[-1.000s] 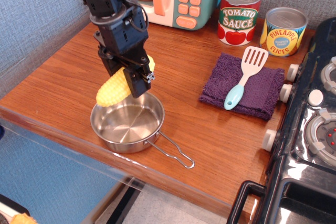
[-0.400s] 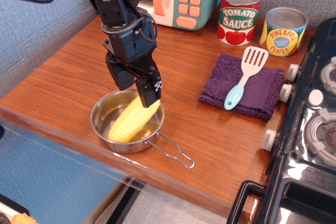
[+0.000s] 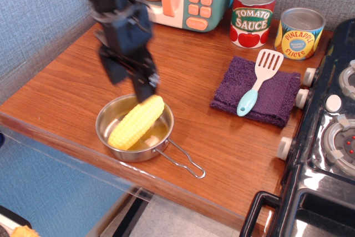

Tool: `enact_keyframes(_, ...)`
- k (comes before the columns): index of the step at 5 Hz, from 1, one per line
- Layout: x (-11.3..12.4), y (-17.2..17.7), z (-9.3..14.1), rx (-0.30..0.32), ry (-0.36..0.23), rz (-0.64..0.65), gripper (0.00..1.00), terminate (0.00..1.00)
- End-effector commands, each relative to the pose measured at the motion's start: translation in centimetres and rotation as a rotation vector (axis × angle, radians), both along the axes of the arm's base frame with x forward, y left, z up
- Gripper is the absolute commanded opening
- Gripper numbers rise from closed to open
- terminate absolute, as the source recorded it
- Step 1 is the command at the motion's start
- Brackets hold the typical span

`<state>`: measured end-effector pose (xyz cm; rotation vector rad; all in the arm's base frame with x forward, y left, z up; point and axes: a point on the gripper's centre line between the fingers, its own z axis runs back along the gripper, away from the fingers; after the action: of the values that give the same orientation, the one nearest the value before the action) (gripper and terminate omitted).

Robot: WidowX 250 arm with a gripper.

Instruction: Put the yellow corn cob in the silver pan.

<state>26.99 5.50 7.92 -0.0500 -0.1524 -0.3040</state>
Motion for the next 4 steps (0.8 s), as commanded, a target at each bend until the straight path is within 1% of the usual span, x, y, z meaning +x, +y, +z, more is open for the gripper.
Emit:
enact_keyframes(1, -1.0, 4.28, 1.89, 0.029, -0.014, 0.145, 1.0, 0.0)
enact_keyframes(3, -1.08, 4.7, 1.31, 0.001, 0.019, 0.139, 1.0, 0.0)
enact_keyframes(4, -1.08, 4.7, 1.31, 0.001, 0.019, 0.139, 1.0, 0.0)
